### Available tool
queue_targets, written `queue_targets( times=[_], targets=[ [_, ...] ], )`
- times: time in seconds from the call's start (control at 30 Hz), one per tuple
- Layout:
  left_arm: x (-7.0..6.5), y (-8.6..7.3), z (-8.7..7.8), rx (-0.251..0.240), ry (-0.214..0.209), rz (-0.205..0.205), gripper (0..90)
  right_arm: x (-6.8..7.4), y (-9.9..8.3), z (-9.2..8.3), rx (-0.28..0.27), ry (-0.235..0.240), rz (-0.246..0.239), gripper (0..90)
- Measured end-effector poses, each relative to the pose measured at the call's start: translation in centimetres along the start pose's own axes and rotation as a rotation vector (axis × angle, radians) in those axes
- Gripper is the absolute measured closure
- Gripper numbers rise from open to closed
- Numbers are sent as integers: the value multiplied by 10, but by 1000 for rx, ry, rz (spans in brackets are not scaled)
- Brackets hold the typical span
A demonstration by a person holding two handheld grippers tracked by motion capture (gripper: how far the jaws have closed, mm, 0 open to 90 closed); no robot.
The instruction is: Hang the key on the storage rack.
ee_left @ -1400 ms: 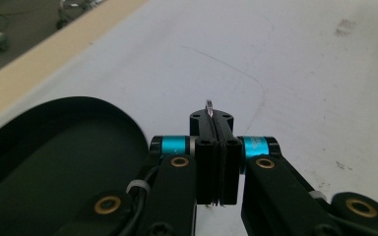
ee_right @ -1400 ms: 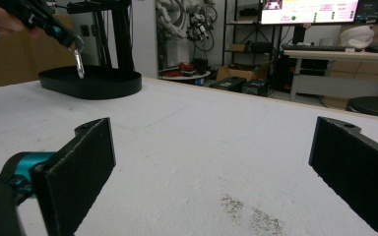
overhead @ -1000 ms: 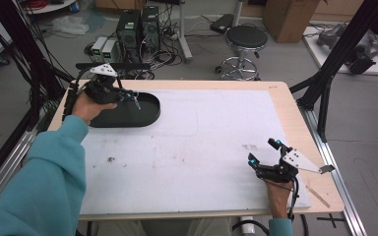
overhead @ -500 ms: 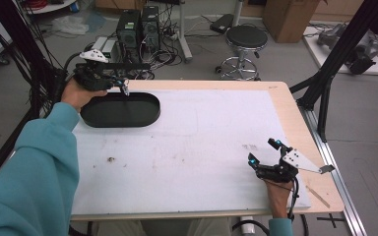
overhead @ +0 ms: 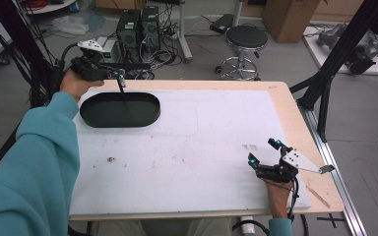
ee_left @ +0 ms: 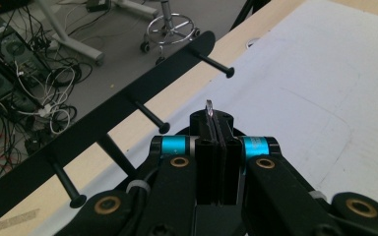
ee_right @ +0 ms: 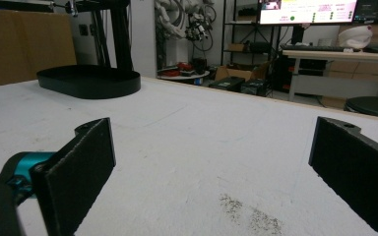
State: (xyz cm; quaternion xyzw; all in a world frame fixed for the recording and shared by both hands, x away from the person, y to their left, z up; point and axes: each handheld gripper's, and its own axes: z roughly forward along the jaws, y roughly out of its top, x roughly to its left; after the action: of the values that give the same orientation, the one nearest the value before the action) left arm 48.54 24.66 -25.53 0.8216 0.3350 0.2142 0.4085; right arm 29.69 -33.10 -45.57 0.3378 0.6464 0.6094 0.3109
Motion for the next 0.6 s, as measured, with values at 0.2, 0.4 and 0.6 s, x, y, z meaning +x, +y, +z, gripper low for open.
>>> queue_targets(
  times=[0.2, 0.4, 0.6],
  targets=[
    [6, -3, 6, 12, 5, -12, 884, 0, 0, 0, 0, -1, -1, 30],
    [8, -4, 13, 19, 8, -20, 884, 0, 0, 0, 0, -2, -2, 30],
    [12, -5, 16, 16, 16, -33, 884, 0, 0, 0, 0, -1, -2, 30]
  ],
)
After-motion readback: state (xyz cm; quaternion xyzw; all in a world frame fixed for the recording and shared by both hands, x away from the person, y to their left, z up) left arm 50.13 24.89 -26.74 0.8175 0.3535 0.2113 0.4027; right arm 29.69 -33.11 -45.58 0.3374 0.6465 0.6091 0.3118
